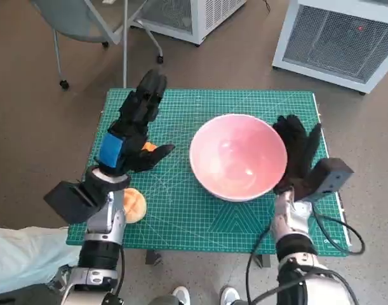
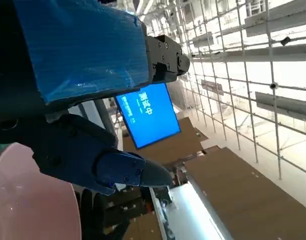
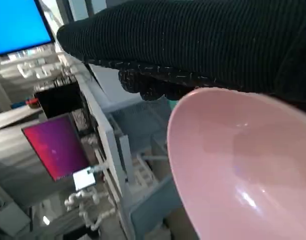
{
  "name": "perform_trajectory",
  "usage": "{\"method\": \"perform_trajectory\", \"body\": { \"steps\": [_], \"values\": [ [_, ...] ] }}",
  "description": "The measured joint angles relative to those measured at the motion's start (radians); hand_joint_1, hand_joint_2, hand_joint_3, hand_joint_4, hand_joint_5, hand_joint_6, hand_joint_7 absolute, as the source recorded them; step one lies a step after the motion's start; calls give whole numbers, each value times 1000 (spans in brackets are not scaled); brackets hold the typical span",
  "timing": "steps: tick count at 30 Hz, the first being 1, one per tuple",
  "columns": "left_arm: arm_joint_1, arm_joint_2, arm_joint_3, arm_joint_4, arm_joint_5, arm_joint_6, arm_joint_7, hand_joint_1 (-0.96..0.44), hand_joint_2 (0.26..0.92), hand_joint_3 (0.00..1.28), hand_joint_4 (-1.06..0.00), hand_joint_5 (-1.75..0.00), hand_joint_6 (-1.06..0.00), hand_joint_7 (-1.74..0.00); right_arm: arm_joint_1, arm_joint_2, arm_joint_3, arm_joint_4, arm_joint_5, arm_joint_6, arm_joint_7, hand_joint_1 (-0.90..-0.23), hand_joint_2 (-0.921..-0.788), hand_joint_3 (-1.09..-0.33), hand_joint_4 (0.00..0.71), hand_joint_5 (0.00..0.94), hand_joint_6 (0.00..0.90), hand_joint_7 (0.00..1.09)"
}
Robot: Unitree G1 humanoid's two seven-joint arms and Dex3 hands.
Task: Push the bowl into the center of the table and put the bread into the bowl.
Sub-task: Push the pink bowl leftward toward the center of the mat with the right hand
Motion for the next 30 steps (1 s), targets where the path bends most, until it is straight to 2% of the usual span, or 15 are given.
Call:
{"method": "perform_trajectory", "body": {
  "steps": [13,21,30],
  "values": [
    [24,15,3,-28,18,-4,28,-481,921,217,-64,-1,-146,-5,-26,29,9,9,-9,47,5,-593,-921,-917,244,0,232,346],
    [37,19,5,-35,20,-5,39,-483,921,223,-61,0,-145,-4,-42,37,17,13,-14,71,-2,-583,-921,-901,272,12,264,356],
    [39,21,5,-38,24,-13,47,-485,921,225,-53,0,-144,-3,-80,44,14,16,-13,99,-5,-585,-921,-881,283,12,271,354]
  ]
}}
